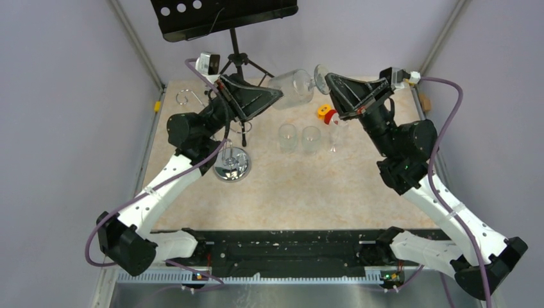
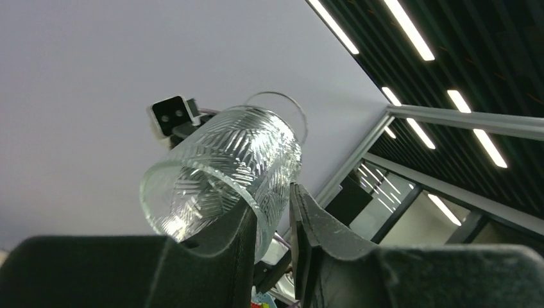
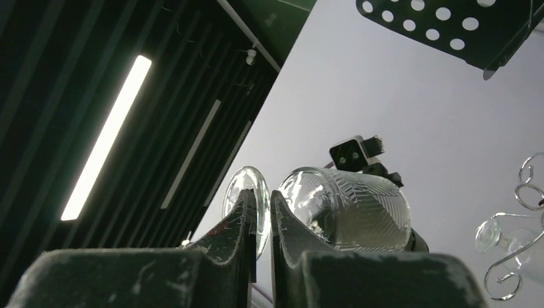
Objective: Take the wine glass off the wine glass rack
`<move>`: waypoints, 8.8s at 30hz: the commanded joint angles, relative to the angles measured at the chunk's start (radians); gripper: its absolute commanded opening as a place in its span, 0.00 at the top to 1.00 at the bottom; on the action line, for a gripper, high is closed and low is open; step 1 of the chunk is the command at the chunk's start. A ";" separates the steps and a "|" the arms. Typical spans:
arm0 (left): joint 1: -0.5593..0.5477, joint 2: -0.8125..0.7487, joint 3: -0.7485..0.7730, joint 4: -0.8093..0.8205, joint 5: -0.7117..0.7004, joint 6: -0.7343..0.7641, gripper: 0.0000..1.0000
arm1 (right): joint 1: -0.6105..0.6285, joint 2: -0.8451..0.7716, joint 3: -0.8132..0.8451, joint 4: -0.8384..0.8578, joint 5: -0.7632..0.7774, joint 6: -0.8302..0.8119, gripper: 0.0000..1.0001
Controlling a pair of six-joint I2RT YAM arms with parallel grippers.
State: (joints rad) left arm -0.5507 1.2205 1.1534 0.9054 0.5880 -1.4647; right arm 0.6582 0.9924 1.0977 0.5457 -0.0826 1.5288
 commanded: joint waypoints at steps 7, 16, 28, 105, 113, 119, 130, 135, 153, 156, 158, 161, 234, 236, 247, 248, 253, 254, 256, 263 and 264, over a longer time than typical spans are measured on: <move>-0.016 -0.033 0.017 0.214 0.080 -0.027 0.96 | -0.003 0.029 -0.083 -0.002 0.051 0.037 1.00; -0.019 -0.128 0.049 -0.301 0.016 0.304 1.00 | -0.003 -0.001 -0.123 -0.039 0.148 -0.110 0.57; -0.222 0.004 0.358 -1.200 -0.414 0.903 1.00 | -0.003 -0.128 -0.218 -0.368 0.473 -0.609 0.35; -0.347 0.561 0.628 -1.813 -0.780 1.184 0.44 | -0.003 -0.340 -0.308 -0.757 0.656 -0.784 0.37; -0.336 0.419 0.788 -1.793 -0.689 1.260 0.33 | -0.003 -0.350 -0.311 -0.732 0.644 -0.770 0.37; -0.227 0.345 0.853 -1.762 -0.695 1.249 0.23 | -0.003 -0.370 -0.315 -0.719 0.629 -0.769 0.37; -0.027 0.164 0.844 -1.615 -0.790 1.234 0.09 | -0.003 -0.375 -0.317 -0.704 0.623 -0.757 0.38; 0.145 0.143 0.818 -1.618 -0.709 1.171 0.08 | -0.003 -0.367 -0.319 -0.701 0.617 -0.754 0.38; 0.584 0.159 0.585 -1.459 -0.254 0.819 0.36 | -0.003 -0.336 -0.302 -0.707 0.613 -0.755 0.41; 0.585 0.147 0.535 -1.417 -0.275 0.812 0.51 | -0.003 -0.331 -0.299 -0.717 0.613 -0.747 0.44; 0.584 0.107 0.470 -1.356 -0.323 0.807 0.51 | -0.003 -0.335 -0.305 -0.714 0.615 -0.741 0.45; 0.584 0.086 0.420 -1.340 -0.366 0.809 0.48 | -0.003 -0.337 -0.311 -0.710 0.615 -0.737 0.45; 0.561 -0.008 -0.063 -0.492 -0.143 0.106 1.00 | -0.003 -0.377 -0.328 -0.733 0.635 -0.701 0.46; 0.568 0.009 -0.049 -0.512 -0.104 0.123 1.00 | -0.003 -0.378 -0.328 -0.735 0.636 -0.701 0.46; 0.604 0.018 -0.053 -0.493 0.014 0.086 1.00 | -0.003 -0.376 -0.329 -0.733 0.636 -0.699 0.46; 0.606 0.013 -0.050 -0.501 0.016 0.088 1.00 | -0.003 -0.376 -0.329 -0.733 0.636 -0.699 0.46; 0.612 -0.015 -0.037 -0.535 0.025 0.097 1.00 | -0.003 -0.373 -0.329 -0.732 0.629 -0.694 0.47; 0.613 -0.022 -0.030 -0.548 0.025 0.104 1.00 | -0.003 -0.373 -0.329 -0.733 0.629 -0.693 0.47; 0.616 -0.039 -0.017 -0.592 0.022 0.123 1.00 | -0.003 -0.373 -0.328 -0.732 0.627 -0.694 0.47; 0.632 -0.117 0.006 -0.738 -0.034 0.182 1.00 | -0.003 -0.377 -0.325 -0.737 0.622 -0.690 0.47; 0.633 -0.124 0.012 -0.757 -0.039 0.189 1.00 | -0.003 -0.379 -0.325 -0.737 0.623 -0.689 0.47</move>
State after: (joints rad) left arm 0.0719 1.1687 1.0981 0.1684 0.5751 -1.3258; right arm 0.6579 0.6220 0.7662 -0.2100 0.5404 0.8345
